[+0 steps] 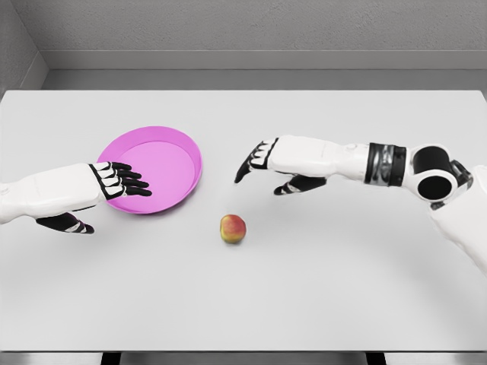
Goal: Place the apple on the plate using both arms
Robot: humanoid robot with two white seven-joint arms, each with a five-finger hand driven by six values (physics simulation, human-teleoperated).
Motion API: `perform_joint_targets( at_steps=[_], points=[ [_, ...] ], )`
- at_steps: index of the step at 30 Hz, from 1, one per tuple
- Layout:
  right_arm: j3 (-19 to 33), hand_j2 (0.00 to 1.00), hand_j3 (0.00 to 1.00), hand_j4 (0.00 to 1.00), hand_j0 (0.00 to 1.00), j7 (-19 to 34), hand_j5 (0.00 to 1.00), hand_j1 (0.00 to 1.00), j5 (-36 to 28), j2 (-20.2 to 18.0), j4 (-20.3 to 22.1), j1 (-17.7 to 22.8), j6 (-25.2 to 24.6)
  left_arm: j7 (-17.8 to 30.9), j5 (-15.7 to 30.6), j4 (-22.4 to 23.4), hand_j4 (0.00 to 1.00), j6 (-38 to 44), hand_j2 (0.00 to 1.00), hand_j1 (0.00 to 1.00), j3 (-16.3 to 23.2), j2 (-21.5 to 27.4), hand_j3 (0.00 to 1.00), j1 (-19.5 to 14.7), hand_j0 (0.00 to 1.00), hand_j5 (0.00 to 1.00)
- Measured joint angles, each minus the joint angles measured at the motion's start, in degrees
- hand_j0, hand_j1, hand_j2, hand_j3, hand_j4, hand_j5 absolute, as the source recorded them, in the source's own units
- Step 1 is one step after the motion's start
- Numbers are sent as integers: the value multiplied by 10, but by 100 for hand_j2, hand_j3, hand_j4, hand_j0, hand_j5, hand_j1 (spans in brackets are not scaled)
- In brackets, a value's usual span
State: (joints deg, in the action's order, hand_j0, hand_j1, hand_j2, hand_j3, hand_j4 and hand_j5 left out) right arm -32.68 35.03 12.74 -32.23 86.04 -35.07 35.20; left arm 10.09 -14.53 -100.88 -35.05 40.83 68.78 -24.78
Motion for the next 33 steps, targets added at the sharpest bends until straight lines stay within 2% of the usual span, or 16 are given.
perform_joint_targets(
  at_steps=[3,5,7,11,13,15,17,21,26,29,33],
  points=[
    [77,100,100,100,100,0,100,100,-1,-32,-24,11,0,0,0,0,100,0,100,100,1,0,100,-6,100,100],
    [118,100,100,100,100,0,100,100,-1,-45,-44,27,0,0,1,0,100,0,100,100,10,-2,100,-36,100,100],
    [144,100,100,100,100,0,100,100,-1,-51,-63,31,0,9,1,0,100,0,100,100,25,-17,100,-71,100,100],
    [175,100,100,100,100,0,100,100,-2,-57,-85,40,0,60,-1,0,100,0,100,100,39,-64,100,-99,100,100],
    [181,100,100,100,100,0,100,100,-2,-58,-89,40,0,123,-3,0,100,0,100,100,58,-114,100,-151,100,100],
    [184,100,100,100,100,0,100,100,-2,-58,-94,40,0,162,-5,-1,100,0,100,100,80,-154,100,-188,100,100],
    [186,100,100,100,100,0,100,100,-2,-58,-100,40,0,184,-9,0,100,-2,100,100,94,-189,100,-231,100,100],
    [187,100,100,100,100,0,100,100,-2,-64,-107,39,0,203,-7,0,100,0,100,100,132,-250,100,-295,100,100],
    [188,100,100,100,100,0,100,100,-2,-72,-113,37,0,235,-31,0,100,-1,100,100,177,-301,100,-308,100,100],
    [187,100,100,100,100,0,100,100,-2,-73,-116,38,0,243,-38,0,100,-1,100,100,190,-310,100,-328,100,100],
    [187,100,100,100,100,0,100,100,-2,-73,-117,39,0,248,-41,0,100,-1,100,100,201,-311,100,-333,100,100]
  ],
)
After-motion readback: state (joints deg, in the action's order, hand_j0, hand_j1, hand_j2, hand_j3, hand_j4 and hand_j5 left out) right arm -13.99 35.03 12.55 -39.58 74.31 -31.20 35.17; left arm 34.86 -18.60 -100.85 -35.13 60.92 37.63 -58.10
